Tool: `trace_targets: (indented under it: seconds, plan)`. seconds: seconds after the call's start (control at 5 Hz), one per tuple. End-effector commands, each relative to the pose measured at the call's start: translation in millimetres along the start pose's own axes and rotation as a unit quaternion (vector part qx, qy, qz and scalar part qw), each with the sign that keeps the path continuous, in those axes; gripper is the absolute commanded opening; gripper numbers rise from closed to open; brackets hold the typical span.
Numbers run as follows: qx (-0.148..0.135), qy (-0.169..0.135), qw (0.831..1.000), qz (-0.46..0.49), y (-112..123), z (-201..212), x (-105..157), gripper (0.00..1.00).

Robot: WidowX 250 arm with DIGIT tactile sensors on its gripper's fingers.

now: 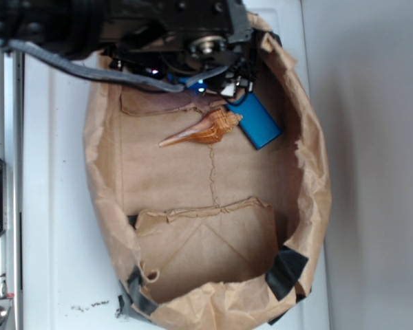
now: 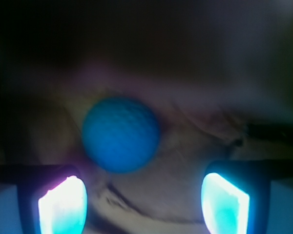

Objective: Grab the blue ball.

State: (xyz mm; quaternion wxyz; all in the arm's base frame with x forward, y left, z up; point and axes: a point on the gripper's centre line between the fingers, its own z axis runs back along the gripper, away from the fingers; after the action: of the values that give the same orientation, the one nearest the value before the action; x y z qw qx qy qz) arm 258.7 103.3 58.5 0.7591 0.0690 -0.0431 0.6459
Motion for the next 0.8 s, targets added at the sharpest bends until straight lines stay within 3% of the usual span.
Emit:
trace_targets:
  seconds: [0.0,0.2,0.4,0.6]
  plan:
    - [-0.010,-0.051,0.999,0.012,-3,-1,37,1.00]
    - [0.003,-0.065,0.998,-0.006,-14,-12,35,1.00]
    - [0.010,-0.078,0.997,-0.021,-22,-19,29,0.00]
    - [-0.003,-0.086,0.995,-0.042,-21,-12,25,0.00]
